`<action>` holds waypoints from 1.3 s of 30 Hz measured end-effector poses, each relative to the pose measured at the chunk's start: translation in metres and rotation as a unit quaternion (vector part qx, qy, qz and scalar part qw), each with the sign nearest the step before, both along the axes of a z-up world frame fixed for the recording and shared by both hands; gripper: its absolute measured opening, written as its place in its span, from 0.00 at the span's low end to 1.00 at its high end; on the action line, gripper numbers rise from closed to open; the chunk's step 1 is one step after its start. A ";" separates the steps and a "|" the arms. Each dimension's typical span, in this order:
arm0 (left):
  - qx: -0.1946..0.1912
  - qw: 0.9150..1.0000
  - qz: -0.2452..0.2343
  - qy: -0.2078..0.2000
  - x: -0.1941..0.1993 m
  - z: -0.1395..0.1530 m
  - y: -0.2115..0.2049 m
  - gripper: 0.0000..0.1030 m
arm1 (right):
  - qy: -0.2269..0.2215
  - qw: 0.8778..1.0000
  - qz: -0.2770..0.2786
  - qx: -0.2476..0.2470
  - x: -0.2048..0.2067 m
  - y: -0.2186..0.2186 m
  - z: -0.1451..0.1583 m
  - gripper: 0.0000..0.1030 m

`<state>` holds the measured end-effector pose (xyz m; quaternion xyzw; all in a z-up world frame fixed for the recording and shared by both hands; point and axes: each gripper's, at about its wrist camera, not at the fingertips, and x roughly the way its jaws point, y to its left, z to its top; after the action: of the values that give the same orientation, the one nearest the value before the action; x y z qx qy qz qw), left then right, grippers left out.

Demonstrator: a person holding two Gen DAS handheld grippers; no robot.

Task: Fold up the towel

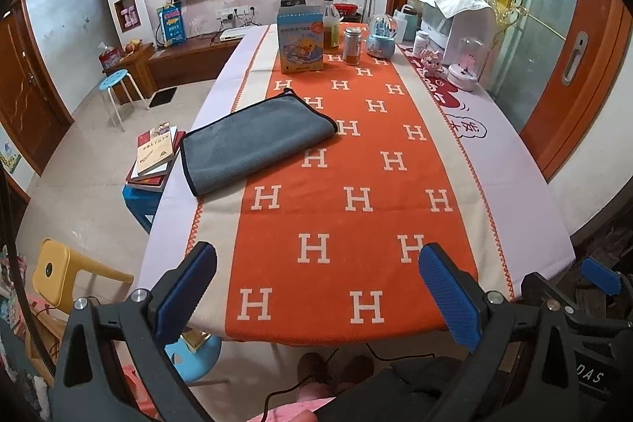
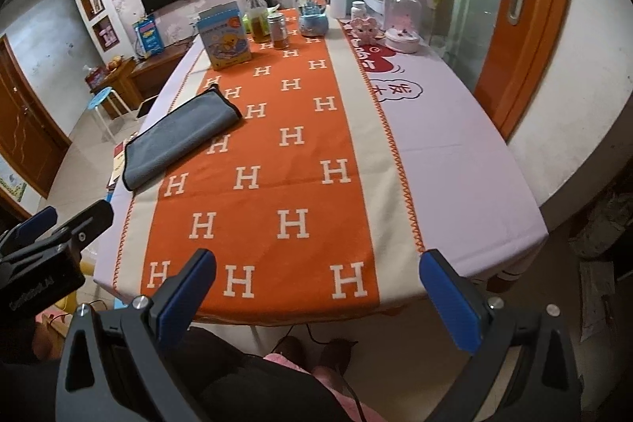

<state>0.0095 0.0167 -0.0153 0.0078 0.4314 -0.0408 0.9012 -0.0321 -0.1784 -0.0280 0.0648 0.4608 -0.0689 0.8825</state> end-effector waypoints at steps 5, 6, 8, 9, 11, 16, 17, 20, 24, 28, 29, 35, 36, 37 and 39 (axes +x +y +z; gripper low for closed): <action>0.001 1.000 -0.002 -0.001 0.001 0.000 0.000 0.99 | -0.005 1.000 0.005 -0.011 -0.001 0.005 0.003 1.00; 0.002 1.000 -0.003 -0.002 0.001 0.000 0.000 0.99 | -0.006 1.000 0.005 -0.013 -0.002 0.006 0.003 1.00; 0.004 1.000 -0.006 -0.003 0.003 0.000 -0.002 0.99 | -0.007 1.000 0.004 -0.016 -0.001 0.006 0.003 1.00; 0.003 1.000 -0.007 -0.003 0.004 0.000 -0.003 0.99 | -0.007 1.000 0.004 -0.017 0.000 0.006 0.003 1.00; 0.003 1.000 -0.010 -0.003 0.006 -0.001 -0.004 0.99 | -0.007 1.000 0.004 -0.017 0.001 0.006 0.003 1.00; 0.005 1.000 -0.014 -0.005 0.008 -0.001 -0.006 0.99 | -0.006 1.000 0.004 -0.015 0.001 0.006 0.003 1.00; 0.006 1.000 -0.015 -0.005 0.009 -0.001 -0.007 0.99 | -0.006 1.000 0.004 -0.016 0.001 0.006 0.003 1.00; 0.007 1.000 -0.015 -0.004 0.010 -0.002 -0.007 0.99 | -0.003 1.000 0.004 -0.013 0.003 0.007 0.002 1.00; 0.007 1.000 -0.016 -0.004 0.010 -0.002 -0.007 0.99 | 0.002 1.000 0.006 -0.009 0.005 0.010 0.000 1.00; 0.006 1.000 -0.015 -0.004 0.010 -0.003 -0.007 0.99 | 0.006 1.000 0.009 -0.006 0.007 0.012 -0.004 1.00; 0.006 1.000 -0.014 -0.004 0.010 -0.003 -0.006 0.99 | 0.008 1.000 0.010 -0.005 0.008 0.012 -0.005 1.00; 0.006 1.000 -0.013 -0.005 0.009 -0.005 -0.001 0.99 | 0.011 1.000 0.017 -0.001 0.009 0.016 -0.006 1.00; 0.006 1.000 -0.013 -0.005 0.009 -0.005 -0.001 0.99 | 0.011 1.000 0.017 -0.001 0.009 0.015 -0.006 1.00; 0.006 1.000 -0.013 -0.005 0.009 -0.005 -0.001 0.99 | 0.011 1.000 0.017 -0.001 0.009 0.016 -0.006 1.00; 0.006 1.000 -0.014 -0.005 0.009 -0.005 -0.001 0.99 | 0.012 1.000 0.016 -0.001 0.009 0.015 -0.006 1.00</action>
<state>0.0183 0.0157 -0.0201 0.0196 0.4268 -0.0502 0.9027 -0.0231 -0.1630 -0.0340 0.0555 0.4724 -0.0556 0.8779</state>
